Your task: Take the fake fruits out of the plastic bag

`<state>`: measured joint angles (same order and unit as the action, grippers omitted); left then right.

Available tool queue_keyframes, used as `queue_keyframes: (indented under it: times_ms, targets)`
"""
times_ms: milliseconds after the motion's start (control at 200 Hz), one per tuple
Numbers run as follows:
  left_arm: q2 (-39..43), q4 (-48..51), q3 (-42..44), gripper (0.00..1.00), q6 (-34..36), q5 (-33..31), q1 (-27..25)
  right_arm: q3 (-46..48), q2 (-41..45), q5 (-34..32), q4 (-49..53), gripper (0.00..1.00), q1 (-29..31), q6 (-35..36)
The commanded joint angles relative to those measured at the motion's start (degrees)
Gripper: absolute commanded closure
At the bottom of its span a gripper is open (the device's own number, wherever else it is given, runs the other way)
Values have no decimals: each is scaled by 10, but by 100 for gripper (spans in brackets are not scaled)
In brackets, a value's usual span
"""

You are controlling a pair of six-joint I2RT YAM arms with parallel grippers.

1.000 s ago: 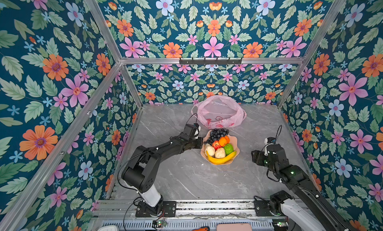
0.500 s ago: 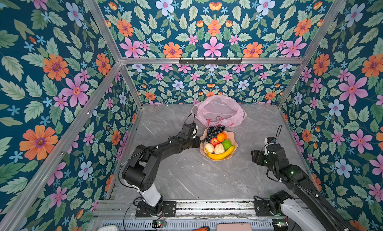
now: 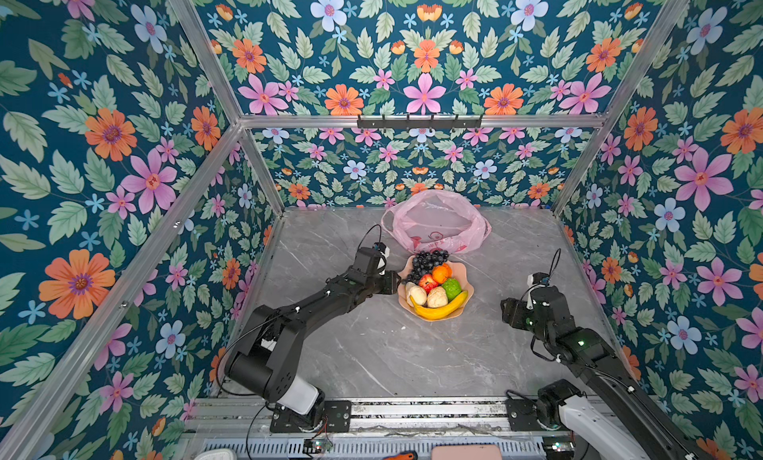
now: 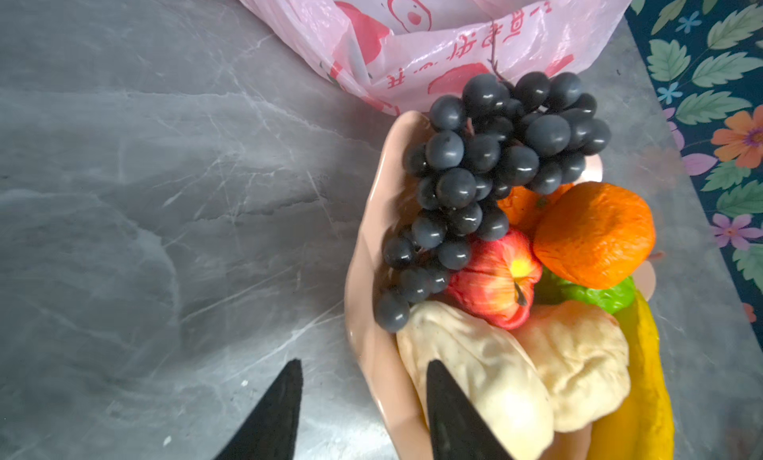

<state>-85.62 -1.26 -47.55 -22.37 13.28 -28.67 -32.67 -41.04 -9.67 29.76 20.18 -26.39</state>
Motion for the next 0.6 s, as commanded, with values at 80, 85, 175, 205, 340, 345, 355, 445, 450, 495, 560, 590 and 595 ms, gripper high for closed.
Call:
queue_keyframes:
  times_ms: [80, 85, 175, 205, 340, 345, 355, 445, 450, 495, 560, 590, 595]
  targets:
    - [86, -50, 60, 12, -20, -108, 13, -25, -34, -95, 6, 12, -1, -19]
    - [88, -50, 62, 12, -20, -110, 14, -26, -35, -97, 5, 12, -1, -18]
    - [125, -47, 79, 5, -20, -215, 17, -36, -61, -137, -8, 9, -11, -13]
    - [135, -45, 82, 4, -16, -257, 19, -38, -68, -151, -17, 9, -19, -8]
    - [158, -92, 115, 1, 35, -476, 28, -24, -101, -206, -83, 1, -70, 11]
    - [158, -96, 116, 1, 37, -480, 29, -23, -103, -206, -87, 1, -73, 11]
    - [158, -104, 120, 1, 44, -495, 31, -21, -104, -206, -94, 1, -76, 15]
    - [138, -223, 160, 1, 130, -564, 59, 6, -123, -219, -179, 1, -89, 51]
    - [136, -226, 161, 1, 132, -564, 62, 8, -124, -220, -185, 1, -90, 55]
    - [121, -248, 163, 1, 150, -565, 85, 27, -136, -226, -242, 1, -90, 88]
    - [97, -289, 172, 1, 169, -555, 114, 54, -161, -240, -321, 1, -91, 129]
    - [86, -323, 183, 1, 180, -544, 125, 63, -173, -245, -356, 1, -92, 145]
    - [84, -330, 186, 1, 182, -542, 126, 65, -177, -245, -362, 1, -92, 147]
